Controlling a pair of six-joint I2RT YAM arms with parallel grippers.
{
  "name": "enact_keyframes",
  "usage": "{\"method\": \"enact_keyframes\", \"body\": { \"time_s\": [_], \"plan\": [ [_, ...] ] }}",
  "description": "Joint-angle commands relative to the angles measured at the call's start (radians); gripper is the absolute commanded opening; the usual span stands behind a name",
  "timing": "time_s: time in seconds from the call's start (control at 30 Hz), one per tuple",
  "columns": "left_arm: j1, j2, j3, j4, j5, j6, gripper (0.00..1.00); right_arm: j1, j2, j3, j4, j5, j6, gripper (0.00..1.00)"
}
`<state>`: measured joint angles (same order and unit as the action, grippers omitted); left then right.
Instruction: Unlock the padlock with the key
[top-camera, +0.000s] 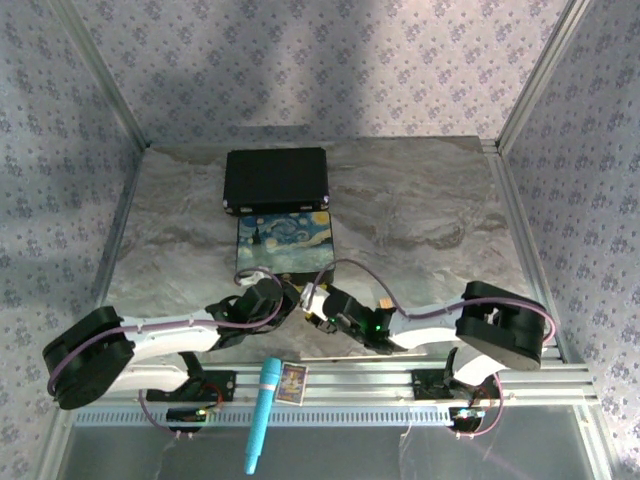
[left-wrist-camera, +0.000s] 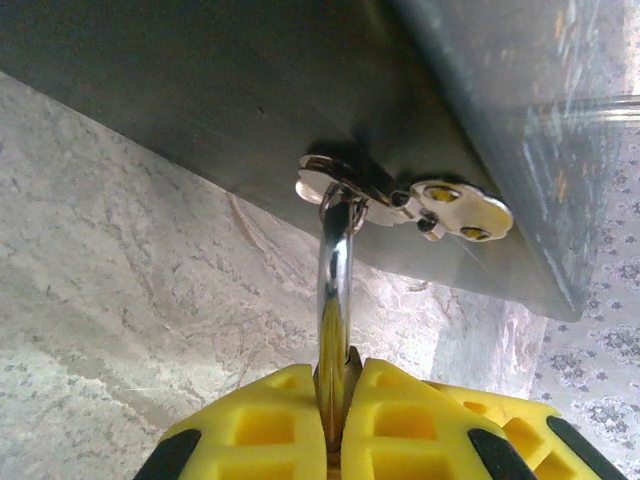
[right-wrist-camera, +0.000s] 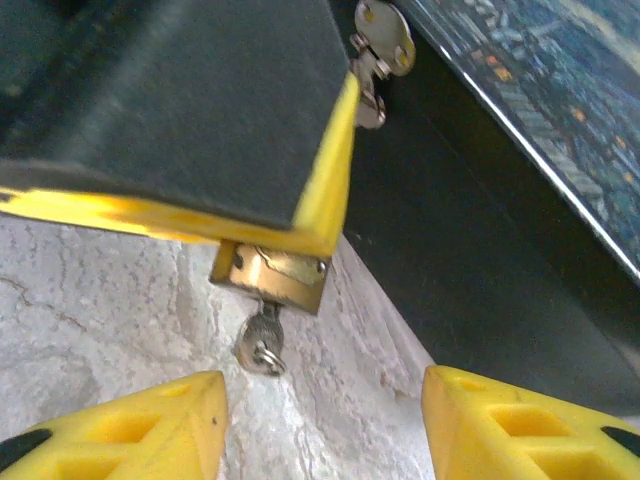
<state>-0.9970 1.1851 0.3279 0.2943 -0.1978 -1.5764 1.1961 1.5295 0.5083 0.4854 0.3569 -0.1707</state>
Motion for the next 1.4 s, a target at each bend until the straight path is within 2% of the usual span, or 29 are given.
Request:
{"method": "enact_keyframes", "body": {
  "time_s": [0.0, 0.23, 0.5, 0.6, 0.83, 0.9, 1.07, 1.2, 1.37],
  "plan": [
    [-0.005, -0.033, 0.001, 0.018, -0.013, 0.006, 0.0, 0.008, 0.038, 0.047, 0.024, 0.022, -0.023, 0.46],
    [-0.005, -0.042, -0.006, 0.014, -0.015, 0.004, 0.0, 0.007, 0.077, 0.067, 0.061, 0.024, -0.008, 0.4],
    [-0.005, -0.053, -0.01, 0.015, -0.015, 0.004, 0.0, -0.02, 0.096, 0.068, 0.069, 0.006, 0.019, 0.24],
    [-0.005, -0.053, -0.011, 0.013, -0.017, 0.003, 0.0, -0.033, 0.089, 0.069, 0.069, -0.034, 0.041, 0.18],
    [-0.005, -0.053, -0.01, 0.014, -0.012, 0.006, 0.0, -0.06, 0.062, 0.061, 0.045, -0.139, 0.069, 0.13],
    [-0.005, -0.05, -0.01, 0.014, -0.011, 0.006, 0.0, -0.083, 0.05, 0.049, 0.057, -0.189, 0.102, 0.07],
    [-0.005, -0.048, -0.009, 0.007, -0.008, 0.004, 0.0, -0.158, 0.016, 0.01, 0.092, -0.323, 0.204, 0.07],
    [-0.005, -0.047, -0.008, -0.007, -0.014, 0.003, 0.0, -0.152, 0.002, 0.011, 0.06, -0.312, 0.195, 0.07],
    [-0.005, -0.06, -0.006, -0.016, -0.018, 0.002, 0.0, -0.188, -0.031, -0.064, 0.138, -0.306, 0.248, 0.08]
  ]
}}
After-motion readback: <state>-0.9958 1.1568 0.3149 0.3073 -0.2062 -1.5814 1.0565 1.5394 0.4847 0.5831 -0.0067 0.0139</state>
